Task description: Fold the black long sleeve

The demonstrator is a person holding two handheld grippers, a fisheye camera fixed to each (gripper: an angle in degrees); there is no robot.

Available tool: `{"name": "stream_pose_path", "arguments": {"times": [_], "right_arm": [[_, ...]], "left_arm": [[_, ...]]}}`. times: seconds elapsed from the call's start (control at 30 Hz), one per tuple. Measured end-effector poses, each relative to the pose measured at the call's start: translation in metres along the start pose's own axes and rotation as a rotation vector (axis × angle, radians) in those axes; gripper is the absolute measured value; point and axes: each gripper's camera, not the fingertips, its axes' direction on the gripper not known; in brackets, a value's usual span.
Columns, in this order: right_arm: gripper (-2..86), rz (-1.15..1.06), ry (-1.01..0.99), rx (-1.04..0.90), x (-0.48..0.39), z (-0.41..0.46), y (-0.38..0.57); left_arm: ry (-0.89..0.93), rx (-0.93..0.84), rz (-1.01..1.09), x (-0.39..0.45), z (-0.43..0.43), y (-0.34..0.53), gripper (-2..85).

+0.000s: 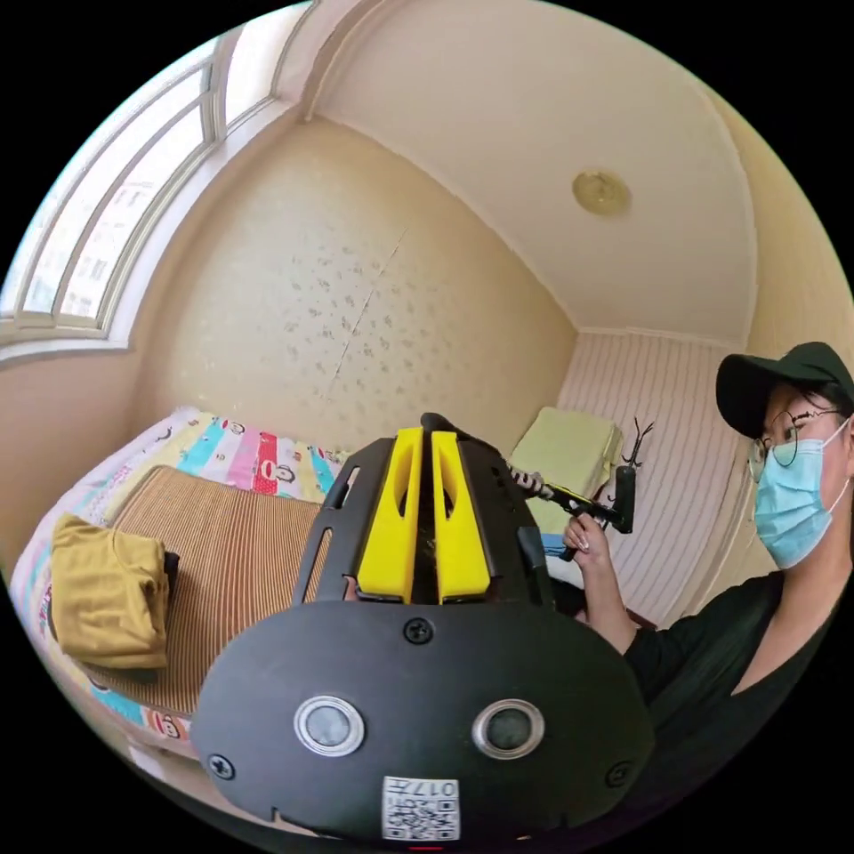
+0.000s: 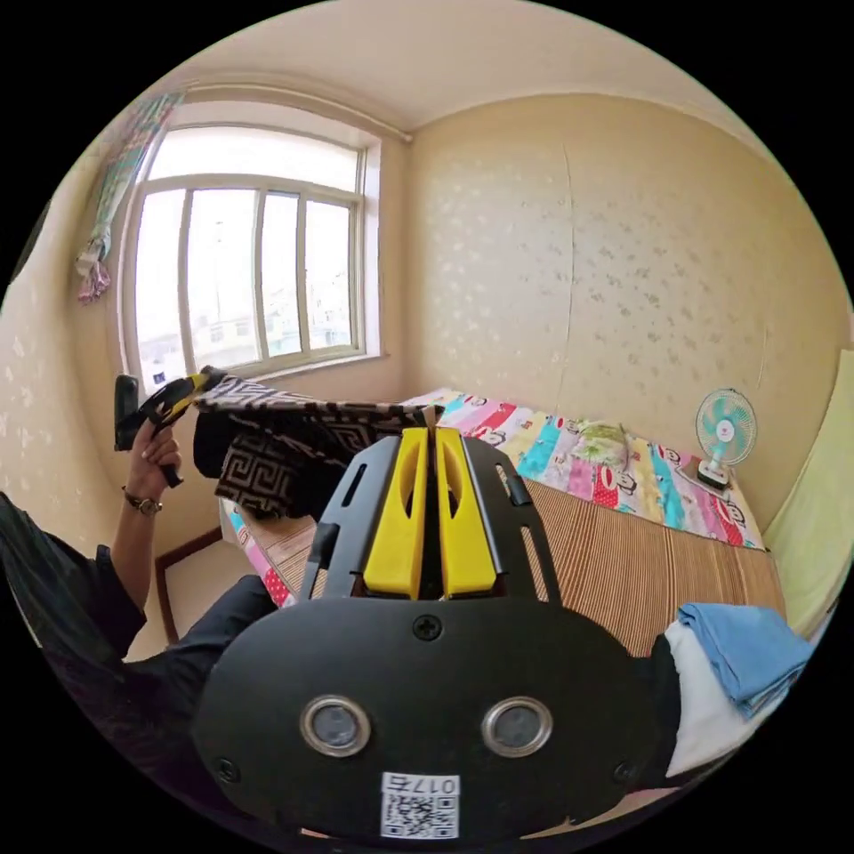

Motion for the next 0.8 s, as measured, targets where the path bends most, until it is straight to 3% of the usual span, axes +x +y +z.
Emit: {"name": "stream_pose_path", "arguments": {"times": [0.07,0.13,0.23,0.37,0.47,0.67,0.8], "right_arm": [[1.5,0.028,-0.024,-0.05,0.014,-0.012,-0.003],[1.5,0.129,-0.151,0.136,0.034,-0.057,0.009],[1.5,0.18,-0.1,0.269,0.05,-0.104,0.024],[1.4,0.179,-0.188,0.197,0.084,-0.107,0.032],[1.4,0.295,-0.219,0.207,0.123,-0.11,0.066],[4.5,0.276,-0.683,0.167,0.171,-0.124,0.172],[13.3,0.412,-1.113,0.001,0.197,-0.072,0.241]], "left_arm": [[-0.003,0.054,0.029,0.032,-0.01,-0.016,-0.3],[0.018,0.093,0.069,0.074,-0.02,-0.033,-0.3],[-0.004,0.137,0.151,0.125,-0.025,-0.039,-0.3],[0.019,0.202,0.168,0.173,-0.027,-0.033,-0.3],[0.031,0.22,0.177,0.203,-0.036,-0.03,-0.3],[0.078,0.199,0.166,0.24,-0.052,0.001,-0.4],[0.186,0.199,0.157,0.258,-0.078,0.018,-0.5]]}}
